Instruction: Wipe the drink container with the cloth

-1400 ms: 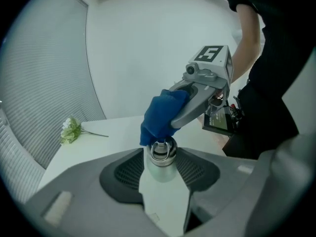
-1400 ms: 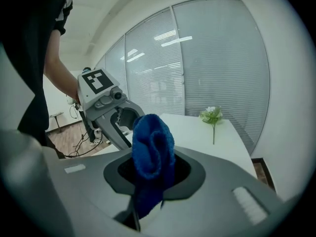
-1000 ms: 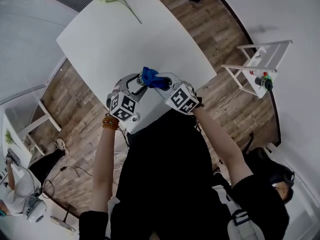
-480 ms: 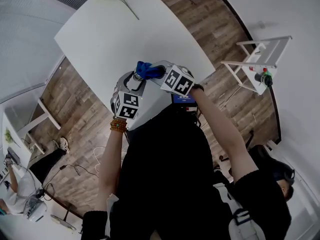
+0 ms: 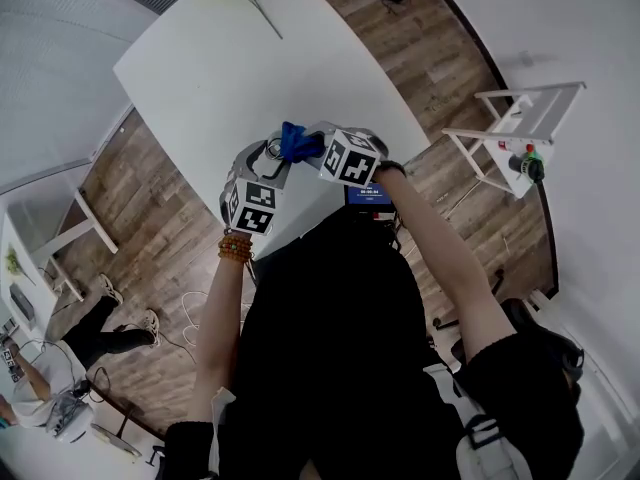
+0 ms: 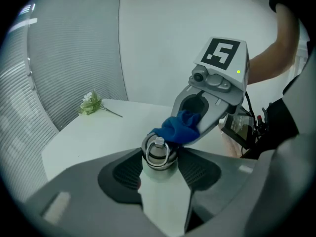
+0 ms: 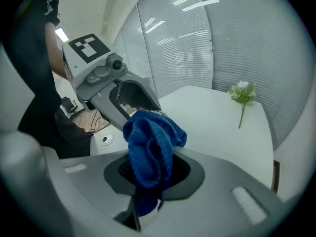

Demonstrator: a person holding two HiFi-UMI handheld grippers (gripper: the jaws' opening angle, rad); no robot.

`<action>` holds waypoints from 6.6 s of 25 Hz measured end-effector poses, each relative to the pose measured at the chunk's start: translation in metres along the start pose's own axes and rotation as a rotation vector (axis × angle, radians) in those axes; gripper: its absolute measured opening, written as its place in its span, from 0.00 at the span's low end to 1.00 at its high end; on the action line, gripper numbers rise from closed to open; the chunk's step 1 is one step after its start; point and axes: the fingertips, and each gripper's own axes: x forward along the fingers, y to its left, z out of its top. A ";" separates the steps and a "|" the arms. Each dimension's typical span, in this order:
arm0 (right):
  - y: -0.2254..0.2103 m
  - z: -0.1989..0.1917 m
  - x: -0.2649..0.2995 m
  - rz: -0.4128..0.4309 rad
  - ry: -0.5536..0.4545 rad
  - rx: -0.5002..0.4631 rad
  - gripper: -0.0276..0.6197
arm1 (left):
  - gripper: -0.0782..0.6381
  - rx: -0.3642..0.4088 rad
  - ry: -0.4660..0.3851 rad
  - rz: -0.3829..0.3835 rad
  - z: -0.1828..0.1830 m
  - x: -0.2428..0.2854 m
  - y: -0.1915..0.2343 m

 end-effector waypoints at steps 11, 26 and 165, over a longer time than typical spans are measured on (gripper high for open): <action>-0.011 -0.011 0.009 0.056 0.116 -0.140 0.19 | 0.58 0.003 0.006 0.001 0.000 0.002 -0.001; -0.028 -0.045 0.042 0.124 0.300 -0.331 0.18 | 0.58 0.001 0.011 0.009 0.001 0.002 -0.002; -0.005 0.009 -0.016 0.216 0.042 -0.663 0.45 | 0.39 -0.219 0.021 0.178 -0.043 -0.038 0.024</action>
